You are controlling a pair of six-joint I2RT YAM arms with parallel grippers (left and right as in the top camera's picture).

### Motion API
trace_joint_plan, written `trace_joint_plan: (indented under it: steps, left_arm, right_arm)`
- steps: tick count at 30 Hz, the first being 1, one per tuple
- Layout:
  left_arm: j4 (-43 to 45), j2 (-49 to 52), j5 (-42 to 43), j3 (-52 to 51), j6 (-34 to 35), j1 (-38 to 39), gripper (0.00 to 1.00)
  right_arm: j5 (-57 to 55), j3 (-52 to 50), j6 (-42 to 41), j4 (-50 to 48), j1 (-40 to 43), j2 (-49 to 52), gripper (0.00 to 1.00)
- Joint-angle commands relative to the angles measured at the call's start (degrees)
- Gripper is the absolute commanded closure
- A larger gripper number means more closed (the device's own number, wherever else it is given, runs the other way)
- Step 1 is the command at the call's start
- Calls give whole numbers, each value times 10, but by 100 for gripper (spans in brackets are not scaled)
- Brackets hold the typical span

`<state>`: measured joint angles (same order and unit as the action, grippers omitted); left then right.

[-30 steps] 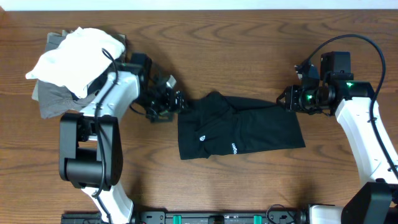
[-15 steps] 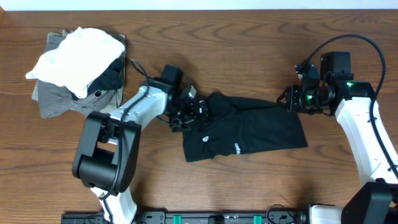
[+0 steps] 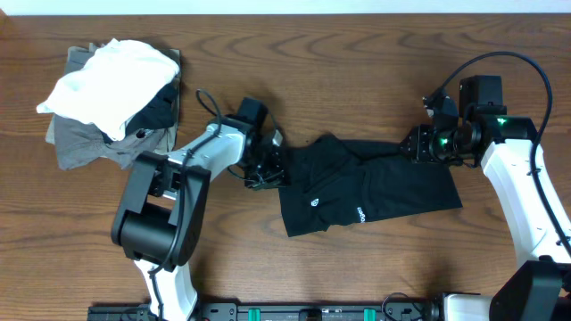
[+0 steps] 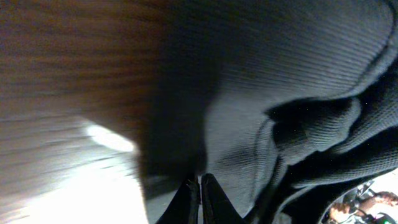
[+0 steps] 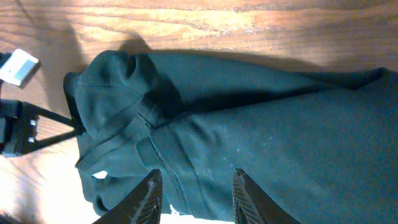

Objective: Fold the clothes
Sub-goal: 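Grasp the folded black shirt's left edge with the left gripper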

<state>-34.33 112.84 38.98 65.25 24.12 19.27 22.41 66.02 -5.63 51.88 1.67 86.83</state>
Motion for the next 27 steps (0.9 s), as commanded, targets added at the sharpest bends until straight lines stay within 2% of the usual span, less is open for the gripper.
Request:
trace_joint_plan:
  steps: [1, 5, 7, 9, 11, 22, 24, 27]
  left_arm:
    - [-23, -13, -8, -3, -14, -20, 94]
    - [-66, -15, -11, -4, -36, -31, 56]
    - [-73, -15, -11, -5, -58, -31, 41]
    - [-68, -15, -11, -9, -65, -31, 30]
    - [-52, -15, -8, -17, -66, -31, 26]
    - [62, -14, 131, -79, -58, 2, 27]
    - [67, -14, 123, -79, -54, 11, 35]
    - [70, -14, 101, -79, -37, 14, 54]
  right_arm:
    - [-2, 4, 10, 4, 2, -5, 65]
    - [-2, 4, 17, 11, 2, -5, 65]
    - [-2, 4, 21, 11, 2, -5, 65]
    - [-4, 4, 21, 10, 2, -5, 65]
    - [-6, 4, 21, 10, 2, -5, 65]
    - [-12, 4, 21, 8, 2, -5, 64]
    - [-12, 4, 21, 8, 2, -5, 64]
    - [-12, 4, 21, 9, 2, -5, 64]
